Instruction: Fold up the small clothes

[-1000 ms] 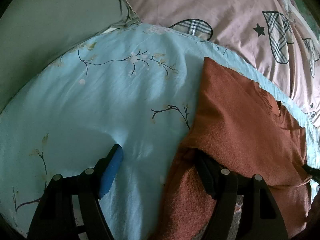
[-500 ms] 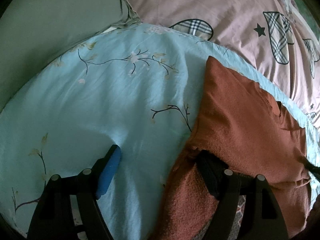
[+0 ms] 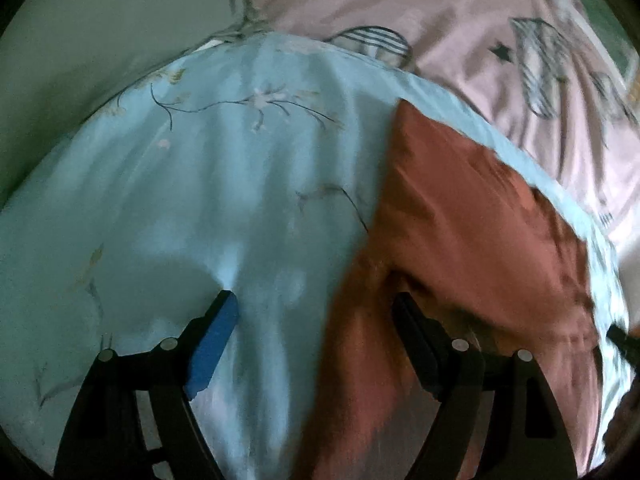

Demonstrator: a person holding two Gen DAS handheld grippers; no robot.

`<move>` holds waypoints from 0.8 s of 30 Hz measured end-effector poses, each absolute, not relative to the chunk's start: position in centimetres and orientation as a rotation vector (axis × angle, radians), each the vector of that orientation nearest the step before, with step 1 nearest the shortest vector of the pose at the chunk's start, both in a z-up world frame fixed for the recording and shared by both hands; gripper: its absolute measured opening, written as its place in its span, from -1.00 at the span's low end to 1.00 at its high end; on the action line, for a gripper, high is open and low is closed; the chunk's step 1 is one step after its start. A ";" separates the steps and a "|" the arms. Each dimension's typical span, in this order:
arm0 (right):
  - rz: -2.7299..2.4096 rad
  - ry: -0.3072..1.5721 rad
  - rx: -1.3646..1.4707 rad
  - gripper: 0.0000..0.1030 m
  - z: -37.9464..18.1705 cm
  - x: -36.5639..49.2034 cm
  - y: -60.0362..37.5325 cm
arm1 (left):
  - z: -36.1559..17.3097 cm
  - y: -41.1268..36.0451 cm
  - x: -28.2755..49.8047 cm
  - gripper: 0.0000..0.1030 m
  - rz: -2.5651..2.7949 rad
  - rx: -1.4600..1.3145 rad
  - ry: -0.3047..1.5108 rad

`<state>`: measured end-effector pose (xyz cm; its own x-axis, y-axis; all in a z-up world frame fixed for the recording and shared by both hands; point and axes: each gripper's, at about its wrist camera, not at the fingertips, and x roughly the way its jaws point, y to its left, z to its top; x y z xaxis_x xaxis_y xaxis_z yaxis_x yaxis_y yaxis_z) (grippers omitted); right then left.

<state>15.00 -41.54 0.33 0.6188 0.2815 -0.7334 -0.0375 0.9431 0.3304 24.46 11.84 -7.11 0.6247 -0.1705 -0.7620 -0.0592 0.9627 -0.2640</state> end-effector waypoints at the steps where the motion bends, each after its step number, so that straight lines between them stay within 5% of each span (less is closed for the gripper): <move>1: 0.200 0.889 0.305 0.11 0.3 14.5 -41.1 | -6.8 11.7 23.4 0.55 -0.085 -0.271 0.899; 24: 0.272 0.950 0.433 0.25 -3.3 -1.8 -46.4 | -8.2 12.3 1.4 0.62 -0.290 -0.263 0.936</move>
